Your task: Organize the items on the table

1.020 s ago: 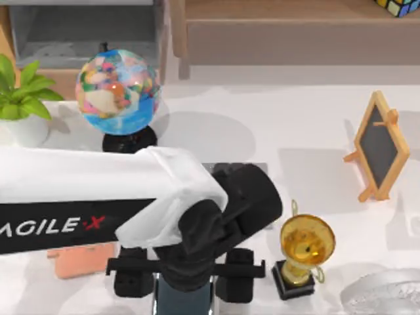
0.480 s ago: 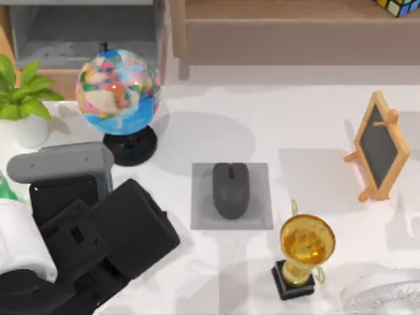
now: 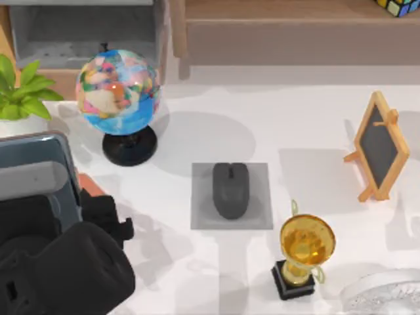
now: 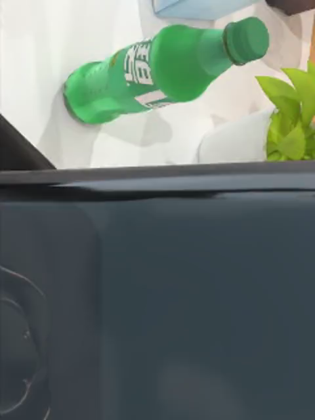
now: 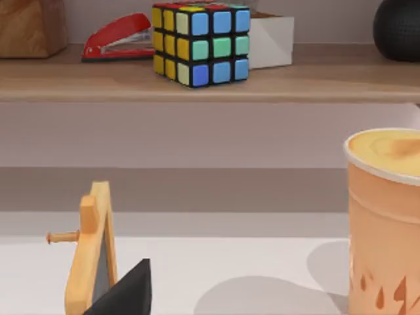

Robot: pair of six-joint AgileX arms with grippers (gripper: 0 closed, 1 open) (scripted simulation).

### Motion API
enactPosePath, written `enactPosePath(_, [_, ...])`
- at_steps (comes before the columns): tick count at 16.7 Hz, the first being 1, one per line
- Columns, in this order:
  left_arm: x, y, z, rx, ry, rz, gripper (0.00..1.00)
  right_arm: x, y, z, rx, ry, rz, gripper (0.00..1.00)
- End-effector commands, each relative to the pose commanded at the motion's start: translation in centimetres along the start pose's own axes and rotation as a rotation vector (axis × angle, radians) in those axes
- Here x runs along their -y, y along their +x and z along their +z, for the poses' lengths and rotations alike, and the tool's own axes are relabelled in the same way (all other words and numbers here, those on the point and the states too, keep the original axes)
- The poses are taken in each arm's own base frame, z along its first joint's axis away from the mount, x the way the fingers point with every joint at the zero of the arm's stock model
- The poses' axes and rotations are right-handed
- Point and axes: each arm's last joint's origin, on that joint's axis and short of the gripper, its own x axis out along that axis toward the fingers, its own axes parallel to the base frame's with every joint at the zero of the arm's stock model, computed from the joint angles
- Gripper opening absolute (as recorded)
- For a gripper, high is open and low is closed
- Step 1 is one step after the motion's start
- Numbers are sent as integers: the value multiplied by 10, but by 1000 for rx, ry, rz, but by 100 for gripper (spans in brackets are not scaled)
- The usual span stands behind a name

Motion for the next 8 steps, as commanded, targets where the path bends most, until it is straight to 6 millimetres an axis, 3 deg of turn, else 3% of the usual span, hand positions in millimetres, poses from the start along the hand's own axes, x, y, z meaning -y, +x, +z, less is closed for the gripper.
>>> enactPosePath(8, [1,6,3,-1,-3,1,0,0,0,0,0,0,0,100])
